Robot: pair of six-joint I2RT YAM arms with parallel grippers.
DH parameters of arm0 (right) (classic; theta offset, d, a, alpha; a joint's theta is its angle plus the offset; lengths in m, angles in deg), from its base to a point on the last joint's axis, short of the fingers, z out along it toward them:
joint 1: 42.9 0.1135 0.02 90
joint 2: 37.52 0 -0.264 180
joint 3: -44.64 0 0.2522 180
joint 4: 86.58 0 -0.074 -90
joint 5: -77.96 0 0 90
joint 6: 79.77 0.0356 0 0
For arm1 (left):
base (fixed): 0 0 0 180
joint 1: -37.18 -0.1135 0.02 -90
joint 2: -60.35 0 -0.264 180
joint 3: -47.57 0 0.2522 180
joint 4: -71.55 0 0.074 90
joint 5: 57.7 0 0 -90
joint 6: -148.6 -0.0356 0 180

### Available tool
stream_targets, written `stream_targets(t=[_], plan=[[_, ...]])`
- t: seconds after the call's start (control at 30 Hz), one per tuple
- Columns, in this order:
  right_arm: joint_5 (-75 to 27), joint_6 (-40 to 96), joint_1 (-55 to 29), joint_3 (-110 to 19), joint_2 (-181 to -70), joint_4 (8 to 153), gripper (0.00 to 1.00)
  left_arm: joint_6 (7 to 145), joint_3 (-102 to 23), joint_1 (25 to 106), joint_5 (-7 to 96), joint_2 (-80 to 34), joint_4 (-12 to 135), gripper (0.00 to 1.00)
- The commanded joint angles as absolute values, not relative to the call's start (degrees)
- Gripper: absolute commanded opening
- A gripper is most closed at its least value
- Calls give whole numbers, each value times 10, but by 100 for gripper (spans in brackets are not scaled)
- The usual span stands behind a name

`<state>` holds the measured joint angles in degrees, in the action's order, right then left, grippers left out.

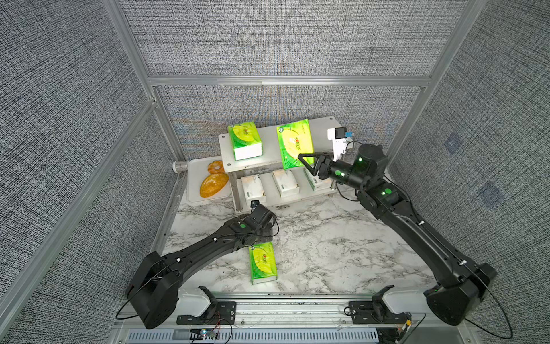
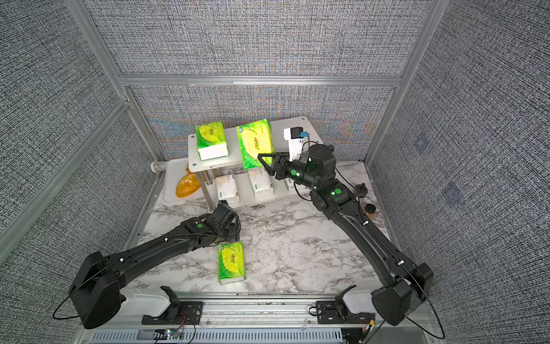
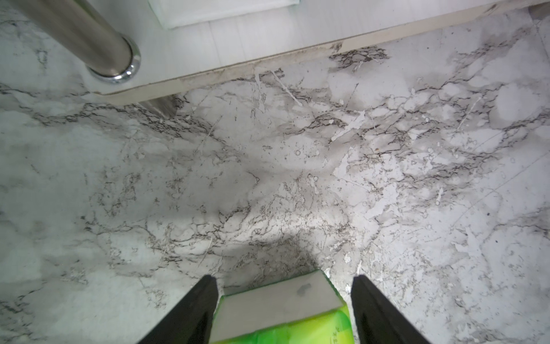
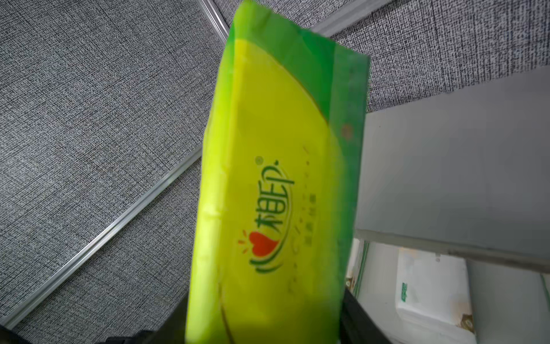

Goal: Place the tissue boxes on the shelf by color
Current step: Place a box of tissues on the shelf.

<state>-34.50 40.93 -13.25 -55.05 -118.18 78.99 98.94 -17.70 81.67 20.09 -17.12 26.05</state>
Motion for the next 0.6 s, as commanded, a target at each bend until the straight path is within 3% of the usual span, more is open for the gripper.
stream_targets(t=[0.0,0.27,0.57], plan=[[-319,406,-132,-620,-1231,808,55,984,-180,817,204,-172,260,76],[-283,388,-143,-783,-1362,712,55,984,-180,817,206,-173,262,76],[-297,394,-168,-838,-1424,657,57,981,-178,817,203,-163,258,76]])
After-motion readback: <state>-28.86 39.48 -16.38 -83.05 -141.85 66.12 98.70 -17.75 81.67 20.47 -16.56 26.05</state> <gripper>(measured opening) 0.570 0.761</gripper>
